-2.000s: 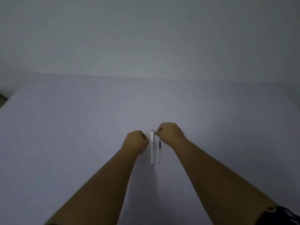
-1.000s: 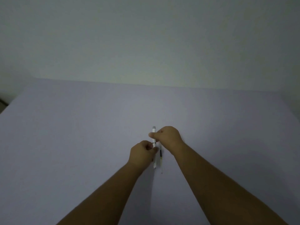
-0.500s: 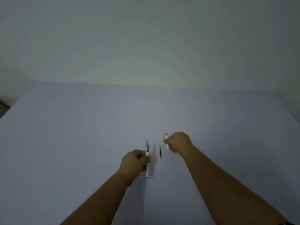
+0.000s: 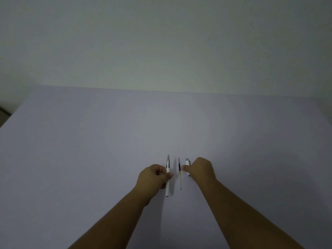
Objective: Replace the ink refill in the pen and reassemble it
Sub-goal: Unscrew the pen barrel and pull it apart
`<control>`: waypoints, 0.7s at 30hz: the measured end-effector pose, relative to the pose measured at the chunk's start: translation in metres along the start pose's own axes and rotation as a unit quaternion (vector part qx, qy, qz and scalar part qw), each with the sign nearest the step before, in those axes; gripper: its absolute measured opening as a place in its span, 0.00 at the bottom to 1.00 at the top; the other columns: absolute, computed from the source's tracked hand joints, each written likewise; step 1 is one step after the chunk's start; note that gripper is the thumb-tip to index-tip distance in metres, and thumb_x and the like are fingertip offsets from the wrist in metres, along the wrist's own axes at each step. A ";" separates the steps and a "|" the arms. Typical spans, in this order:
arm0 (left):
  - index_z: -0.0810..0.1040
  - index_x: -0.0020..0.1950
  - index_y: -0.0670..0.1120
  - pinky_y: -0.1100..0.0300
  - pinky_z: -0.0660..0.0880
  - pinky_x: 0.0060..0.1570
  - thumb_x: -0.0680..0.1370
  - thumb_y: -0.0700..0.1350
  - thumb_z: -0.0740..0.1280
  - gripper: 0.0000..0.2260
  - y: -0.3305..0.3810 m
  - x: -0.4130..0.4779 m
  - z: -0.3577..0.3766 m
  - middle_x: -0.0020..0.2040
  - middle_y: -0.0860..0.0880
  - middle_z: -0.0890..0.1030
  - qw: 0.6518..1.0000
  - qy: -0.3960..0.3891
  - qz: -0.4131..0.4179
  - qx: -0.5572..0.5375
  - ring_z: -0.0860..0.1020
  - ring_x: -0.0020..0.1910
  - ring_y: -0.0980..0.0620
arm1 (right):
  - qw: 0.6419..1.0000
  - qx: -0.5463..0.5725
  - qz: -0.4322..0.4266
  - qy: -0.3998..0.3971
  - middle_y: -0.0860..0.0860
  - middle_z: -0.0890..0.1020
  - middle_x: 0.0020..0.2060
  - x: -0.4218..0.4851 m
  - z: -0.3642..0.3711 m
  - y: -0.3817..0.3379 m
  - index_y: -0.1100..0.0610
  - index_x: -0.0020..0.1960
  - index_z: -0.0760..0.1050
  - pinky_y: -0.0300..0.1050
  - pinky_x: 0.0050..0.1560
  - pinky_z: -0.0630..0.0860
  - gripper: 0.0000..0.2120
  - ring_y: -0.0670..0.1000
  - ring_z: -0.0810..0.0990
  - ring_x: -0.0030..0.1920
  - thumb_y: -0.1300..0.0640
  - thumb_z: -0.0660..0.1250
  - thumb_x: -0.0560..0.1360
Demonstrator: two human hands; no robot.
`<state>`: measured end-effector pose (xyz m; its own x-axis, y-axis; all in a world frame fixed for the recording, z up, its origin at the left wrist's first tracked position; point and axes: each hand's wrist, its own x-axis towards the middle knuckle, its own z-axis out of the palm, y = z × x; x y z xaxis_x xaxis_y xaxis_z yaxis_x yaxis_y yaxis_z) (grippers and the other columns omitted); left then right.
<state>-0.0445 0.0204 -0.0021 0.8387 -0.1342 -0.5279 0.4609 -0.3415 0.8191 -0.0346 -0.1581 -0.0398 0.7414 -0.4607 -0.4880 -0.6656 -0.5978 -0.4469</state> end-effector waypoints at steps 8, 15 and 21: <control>0.80 0.41 0.43 0.54 0.83 0.44 0.71 0.44 0.73 0.06 0.007 -0.005 0.003 0.38 0.45 0.82 1.000 0.000 0.010 0.019 0.81 0.39 0.47 | 0.997 0.068 -0.021 0.020 0.49 0.73 0.29 -0.017 -0.017 -0.011 0.57 0.33 0.68 0.41 0.30 0.67 0.23 0.48 0.71 0.30 0.38 0.65 0.72; 0.78 0.36 0.49 0.54 0.80 0.43 0.73 0.47 0.71 0.07 0.024 -0.013 0.005 0.32 0.51 0.79 0.995 0.026 0.060 0.080 0.78 0.33 0.52 | 0.953 0.225 -0.121 -0.165 0.46 0.76 0.29 -0.049 -0.041 -0.045 0.51 0.33 0.75 0.41 0.32 0.68 0.14 0.47 0.71 0.31 0.43 0.73 0.67; 0.81 0.42 0.43 0.50 0.80 0.48 0.75 0.45 0.69 0.06 0.041 -0.025 0.001 0.41 0.40 0.83 0.995 0.007 0.083 0.051 0.79 0.40 0.46 | 0.928 0.282 -0.172 -0.175 0.48 0.77 0.30 -0.054 -0.058 -0.052 0.53 0.34 0.79 0.41 0.37 0.71 0.07 0.47 0.71 0.31 0.54 0.74 0.69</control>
<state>-0.0465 0.0085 0.0442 0.9045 -0.1844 -0.3845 0.2855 -0.4080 0.8672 -0.0349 -0.1399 0.0530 0.9106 -0.0056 -0.4132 -0.4069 -0.1867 -0.8942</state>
